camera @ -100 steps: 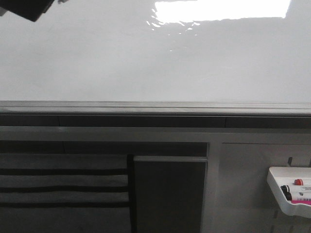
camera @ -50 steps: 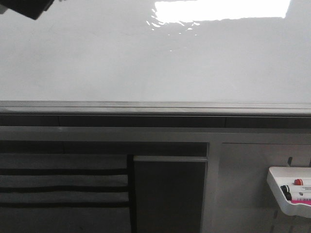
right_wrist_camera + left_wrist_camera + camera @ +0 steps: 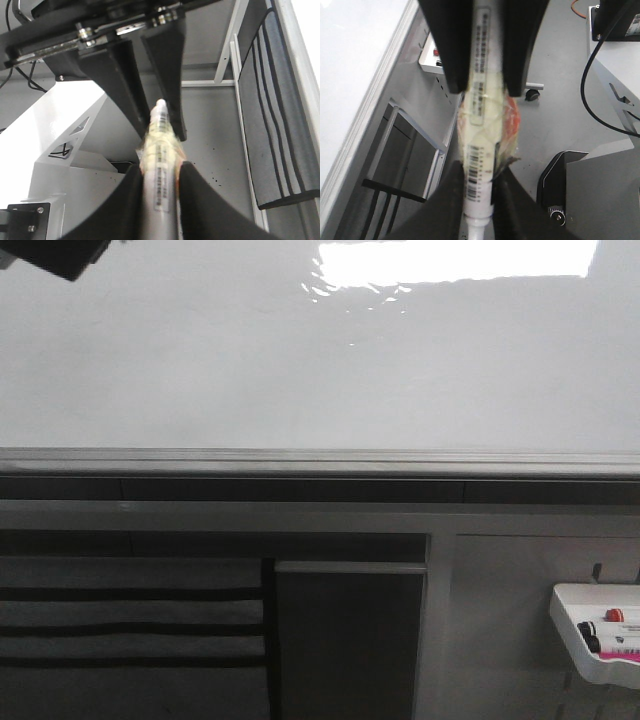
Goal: Write number 3 on whiteboard
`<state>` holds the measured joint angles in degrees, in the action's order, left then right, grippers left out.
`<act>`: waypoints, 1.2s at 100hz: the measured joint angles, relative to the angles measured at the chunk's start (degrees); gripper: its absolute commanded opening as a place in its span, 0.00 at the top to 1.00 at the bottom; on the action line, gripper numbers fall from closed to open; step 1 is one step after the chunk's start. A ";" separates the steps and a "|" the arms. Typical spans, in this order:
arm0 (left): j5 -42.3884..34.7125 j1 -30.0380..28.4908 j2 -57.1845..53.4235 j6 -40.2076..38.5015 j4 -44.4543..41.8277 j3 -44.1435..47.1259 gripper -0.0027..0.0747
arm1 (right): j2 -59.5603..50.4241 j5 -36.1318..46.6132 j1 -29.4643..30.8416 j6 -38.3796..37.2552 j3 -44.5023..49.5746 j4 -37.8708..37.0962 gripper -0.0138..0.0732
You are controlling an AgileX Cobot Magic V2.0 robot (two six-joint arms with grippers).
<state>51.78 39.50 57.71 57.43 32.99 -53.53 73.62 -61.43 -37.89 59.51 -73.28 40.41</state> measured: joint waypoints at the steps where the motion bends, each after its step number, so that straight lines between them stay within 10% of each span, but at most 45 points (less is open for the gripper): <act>1: 0.00 0.00 0.00 0.00 0.00 0.00 0.99 | 0.00 -0.11 0.00 0.00 0.00 0.00 0.78; 34: -0.11 0.00 0.00 -0.23 0.00 0.00 0.96 | 0.00 -0.10 -0.05 -0.09 0.00 0.00 0.81; 65: -0.48 0.00 0.00 -0.04 0.01 0.00 0.45 | 0.00 0.12 -0.05 -0.09 0.00 -0.10 0.81; 97: -2.67 0.00 -2.93 -2.22 -6.77 -0.44 0.45 | -3.34 2.03 -0.05 -6.05 0.00 -7.64 0.81; 120: -5.12 0.00 -10.06 -18.53 -19.42 -0.30 0.45 | -9.57 2.10 1.24 -23.01 0.43 -24.59 0.81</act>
<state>46.65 39.50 47.65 38.90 13.57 -53.83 64.04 -59.33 -36.65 36.50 -72.86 15.81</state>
